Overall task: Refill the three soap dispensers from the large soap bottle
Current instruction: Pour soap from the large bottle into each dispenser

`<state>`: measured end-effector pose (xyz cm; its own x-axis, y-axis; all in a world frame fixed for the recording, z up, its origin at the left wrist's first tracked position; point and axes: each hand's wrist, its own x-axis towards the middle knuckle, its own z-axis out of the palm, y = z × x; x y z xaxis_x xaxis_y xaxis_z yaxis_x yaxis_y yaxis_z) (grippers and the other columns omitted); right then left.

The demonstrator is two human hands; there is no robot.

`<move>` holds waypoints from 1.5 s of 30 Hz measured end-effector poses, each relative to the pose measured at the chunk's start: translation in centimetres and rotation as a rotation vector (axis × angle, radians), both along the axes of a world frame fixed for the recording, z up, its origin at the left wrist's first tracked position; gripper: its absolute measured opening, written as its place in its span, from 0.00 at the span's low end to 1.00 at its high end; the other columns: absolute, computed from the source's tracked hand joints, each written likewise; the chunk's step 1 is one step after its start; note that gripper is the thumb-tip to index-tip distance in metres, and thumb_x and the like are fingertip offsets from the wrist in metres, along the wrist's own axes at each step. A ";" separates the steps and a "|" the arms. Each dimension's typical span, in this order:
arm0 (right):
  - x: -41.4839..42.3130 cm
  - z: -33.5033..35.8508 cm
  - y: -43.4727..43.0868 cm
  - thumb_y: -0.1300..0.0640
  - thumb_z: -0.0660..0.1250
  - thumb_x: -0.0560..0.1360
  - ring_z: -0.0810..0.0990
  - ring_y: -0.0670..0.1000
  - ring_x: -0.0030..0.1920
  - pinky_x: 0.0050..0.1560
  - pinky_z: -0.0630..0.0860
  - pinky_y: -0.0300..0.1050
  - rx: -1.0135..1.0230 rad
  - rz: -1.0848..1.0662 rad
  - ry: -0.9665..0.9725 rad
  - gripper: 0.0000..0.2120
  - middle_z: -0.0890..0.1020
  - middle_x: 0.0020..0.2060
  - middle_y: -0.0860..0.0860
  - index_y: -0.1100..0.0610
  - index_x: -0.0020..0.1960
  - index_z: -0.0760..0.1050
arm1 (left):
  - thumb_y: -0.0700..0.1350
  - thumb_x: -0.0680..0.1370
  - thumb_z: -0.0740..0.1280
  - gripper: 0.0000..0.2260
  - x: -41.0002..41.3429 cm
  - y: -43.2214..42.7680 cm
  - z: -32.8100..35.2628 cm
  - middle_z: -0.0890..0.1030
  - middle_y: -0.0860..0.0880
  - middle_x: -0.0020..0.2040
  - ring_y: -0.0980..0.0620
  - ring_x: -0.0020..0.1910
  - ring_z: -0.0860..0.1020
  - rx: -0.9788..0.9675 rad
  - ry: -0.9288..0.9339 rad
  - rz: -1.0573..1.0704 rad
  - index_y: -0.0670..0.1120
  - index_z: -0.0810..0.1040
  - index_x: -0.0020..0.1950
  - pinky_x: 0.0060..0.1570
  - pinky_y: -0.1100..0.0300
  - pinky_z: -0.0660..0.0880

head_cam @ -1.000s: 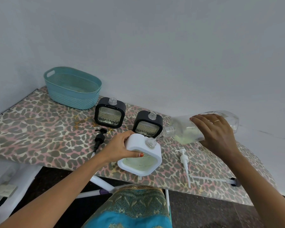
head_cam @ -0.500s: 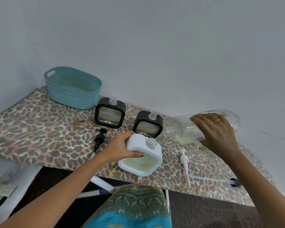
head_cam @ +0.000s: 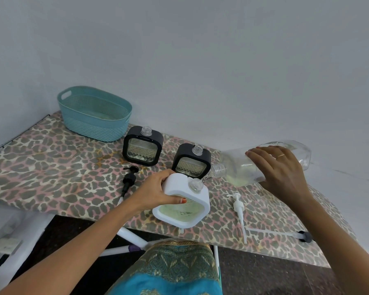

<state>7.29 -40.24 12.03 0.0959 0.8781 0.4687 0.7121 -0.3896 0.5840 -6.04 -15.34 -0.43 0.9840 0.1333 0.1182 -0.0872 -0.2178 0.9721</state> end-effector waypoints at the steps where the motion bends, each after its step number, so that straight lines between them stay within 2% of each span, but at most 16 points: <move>1: 0.0 0.0 0.0 0.65 0.82 0.51 0.84 0.59 0.43 0.45 0.78 0.52 0.000 0.001 -0.001 0.36 0.84 0.45 0.57 0.59 0.55 0.70 | 0.58 0.54 0.75 0.26 0.0 0.0 0.0 0.80 0.54 0.48 0.58 0.47 0.79 -0.001 0.000 0.001 0.54 0.75 0.50 0.47 0.60 0.79; 16: -0.1 0.2 0.0 0.66 0.81 0.51 0.84 0.59 0.44 0.46 0.78 0.52 -0.017 0.012 -0.018 0.35 0.84 0.46 0.57 0.59 0.55 0.70 | 0.59 0.54 0.74 0.26 0.1 -0.1 0.0 0.80 0.53 0.48 0.53 0.49 0.79 0.009 0.014 0.000 0.55 0.74 0.49 0.47 0.58 0.79; 23: -0.1 0.3 0.1 0.67 0.80 0.52 0.84 0.58 0.44 0.45 0.78 0.51 -0.020 0.036 -0.036 0.33 0.84 0.45 0.57 0.59 0.54 0.70 | 0.58 0.55 0.75 0.30 0.2 -0.1 0.1 0.81 0.51 0.48 0.53 0.48 0.80 0.025 0.005 0.003 0.47 0.76 0.53 0.48 0.53 0.79; 30: -0.1 0.5 0.2 0.66 0.81 0.52 0.84 0.59 0.43 0.45 0.78 0.51 -0.031 0.055 -0.043 0.33 0.84 0.45 0.57 0.60 0.54 0.72 | 0.58 0.55 0.75 0.29 0.1 -0.2 0.2 0.81 0.52 0.47 0.53 0.48 0.80 0.020 0.008 0.002 0.48 0.76 0.52 0.48 0.52 0.79; 34: -0.1 0.7 0.1 0.69 0.79 0.52 0.84 0.59 0.43 0.44 0.78 0.52 -0.033 0.066 -0.046 0.32 0.84 0.45 0.57 0.61 0.53 0.72 | 0.58 0.55 0.75 0.30 0.1 -0.3 0.3 0.81 0.52 0.46 0.53 0.47 0.80 0.022 -0.002 0.003 0.46 0.77 0.52 0.47 0.53 0.79; 45: -0.4 1.4 0.3 0.68 0.80 0.50 0.84 0.59 0.44 0.45 0.78 0.51 -0.073 0.076 -0.055 0.35 0.84 0.44 0.57 0.60 0.54 0.70 | 0.59 0.54 0.75 0.26 0.3 -0.5 0.3 0.80 0.53 0.45 0.54 0.46 0.80 0.012 0.015 -0.001 0.53 0.76 0.49 0.45 0.55 0.79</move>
